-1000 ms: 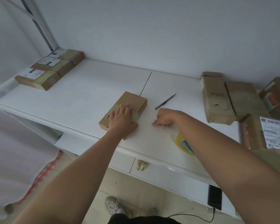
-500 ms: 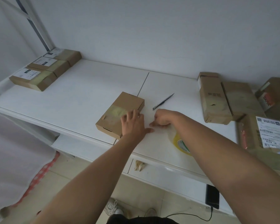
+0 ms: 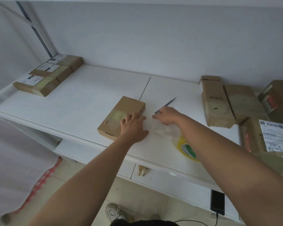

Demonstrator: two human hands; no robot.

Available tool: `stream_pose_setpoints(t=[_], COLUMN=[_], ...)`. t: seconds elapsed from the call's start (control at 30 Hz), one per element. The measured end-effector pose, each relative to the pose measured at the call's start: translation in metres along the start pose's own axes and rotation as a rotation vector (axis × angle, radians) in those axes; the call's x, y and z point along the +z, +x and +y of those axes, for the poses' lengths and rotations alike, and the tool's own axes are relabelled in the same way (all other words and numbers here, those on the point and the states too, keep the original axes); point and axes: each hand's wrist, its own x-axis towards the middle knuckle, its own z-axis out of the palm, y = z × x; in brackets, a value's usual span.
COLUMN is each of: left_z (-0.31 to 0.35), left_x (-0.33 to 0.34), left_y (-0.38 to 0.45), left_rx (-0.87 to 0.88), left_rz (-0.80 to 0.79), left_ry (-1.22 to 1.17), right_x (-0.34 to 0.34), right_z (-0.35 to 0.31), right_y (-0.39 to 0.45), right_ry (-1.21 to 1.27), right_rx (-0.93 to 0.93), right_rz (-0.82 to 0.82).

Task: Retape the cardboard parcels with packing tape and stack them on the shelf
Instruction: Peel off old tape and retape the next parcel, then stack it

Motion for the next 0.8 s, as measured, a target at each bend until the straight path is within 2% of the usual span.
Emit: stream_pose_setpoints(t=[0.1, 0.2, 0.27, 0.37, 0.53, 0.67, 0.8], left_z=[-0.010, -0.023, -0.035, -0.048, -0.048, -0.052, -0.053], left_x=[-0.010, -0.025, -0.027, -0.020, -0.016, -0.022, -0.030], left_y=[0.001, 0.004, 0.006, 0.005, 0.004, 0.004, 0.001], left_rx=[-0.012, -0.195, -0.295, -0.290, -0.318, -0.307, -0.318], left_rz=[0.067, 0.182, 0.124, -0.007, -0.060, -0.143, -0.130], left_ry=[-0.193, -0.266, -0.204, -0.120, -0.096, -0.045, -0.088], right_x=[-0.004, -0.008, -0.011, -0.014, -0.009, 0.006, 0.027], right_z=[-0.006, -0.011, -0.015, -0.023, -0.039, -0.054, -0.063], right_y=[-0.002, -0.008, -0.012, -0.017, -0.027, -0.035, -0.041], right_ry=[0.112, 0.066, 0.021, -0.066, -0.172, -0.127, 0.033], right_rx=[-0.055, -0.078, -0.082, -0.077, -0.090, -0.112, -0.101], right_rz=[0.137, 0.187, 0.200, 0.192, 0.146, 0.147, 0.114])
